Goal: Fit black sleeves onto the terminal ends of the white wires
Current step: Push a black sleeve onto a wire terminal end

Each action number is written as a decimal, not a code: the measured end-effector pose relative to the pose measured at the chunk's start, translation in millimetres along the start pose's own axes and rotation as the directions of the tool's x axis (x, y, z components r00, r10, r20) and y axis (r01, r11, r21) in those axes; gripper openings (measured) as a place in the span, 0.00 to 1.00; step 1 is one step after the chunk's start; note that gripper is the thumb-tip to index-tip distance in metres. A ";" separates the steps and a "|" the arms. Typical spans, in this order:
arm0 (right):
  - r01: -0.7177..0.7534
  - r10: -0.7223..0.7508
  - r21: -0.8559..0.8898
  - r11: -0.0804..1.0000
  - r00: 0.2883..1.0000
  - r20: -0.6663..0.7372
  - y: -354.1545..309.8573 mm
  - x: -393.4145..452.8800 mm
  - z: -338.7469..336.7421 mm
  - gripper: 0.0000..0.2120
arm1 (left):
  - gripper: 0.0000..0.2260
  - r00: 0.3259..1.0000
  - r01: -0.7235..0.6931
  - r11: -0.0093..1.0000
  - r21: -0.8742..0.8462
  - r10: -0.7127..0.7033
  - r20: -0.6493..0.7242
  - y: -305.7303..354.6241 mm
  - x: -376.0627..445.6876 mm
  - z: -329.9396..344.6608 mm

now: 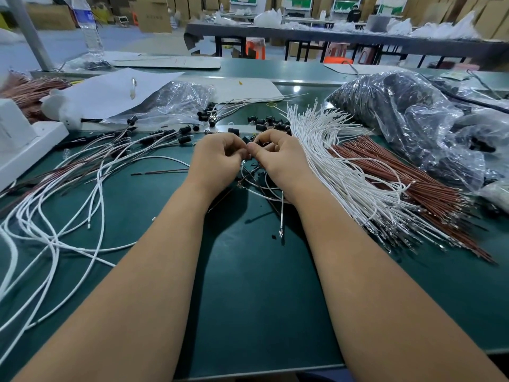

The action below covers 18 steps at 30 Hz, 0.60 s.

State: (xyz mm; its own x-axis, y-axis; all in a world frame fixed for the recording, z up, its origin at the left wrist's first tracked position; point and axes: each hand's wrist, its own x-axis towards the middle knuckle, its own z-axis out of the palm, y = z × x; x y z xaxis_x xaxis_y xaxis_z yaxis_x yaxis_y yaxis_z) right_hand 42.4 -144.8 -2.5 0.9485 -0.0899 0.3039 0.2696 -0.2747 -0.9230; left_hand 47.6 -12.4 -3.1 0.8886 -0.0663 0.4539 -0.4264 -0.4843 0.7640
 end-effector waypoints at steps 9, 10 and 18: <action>-0.005 0.002 -0.060 0.998 0.998 -0.056 2.4 2.7 1.3 0.06 | 0.05 1.000 0.014 0.999 -0.042 -0.015 -0.011 5.8 2.0 1.1; -0.012 0.008 -0.055 0.998 0.998 -0.058 2.4 3.2 1.2 0.05 | 0.05 1.000 0.018 0.999 -0.051 -0.018 -0.004 6.4 2.5 0.9; -0.055 0.060 0.069 0.996 0.996 -0.072 2.2 4.7 -2.1 0.07 | 0.04 1.000 0.005 0.999 0.036 -0.005 -0.006 -0.6 3.7 -7.3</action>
State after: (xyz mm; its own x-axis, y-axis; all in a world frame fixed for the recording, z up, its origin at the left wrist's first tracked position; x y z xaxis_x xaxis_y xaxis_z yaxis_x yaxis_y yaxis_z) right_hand 47.0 -147.9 -2.6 0.9484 -0.1754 0.2642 0.2277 -0.2031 -0.9523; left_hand 49.9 -6.0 1.5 0.8895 -0.0588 0.4531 -0.4158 -0.5155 0.7493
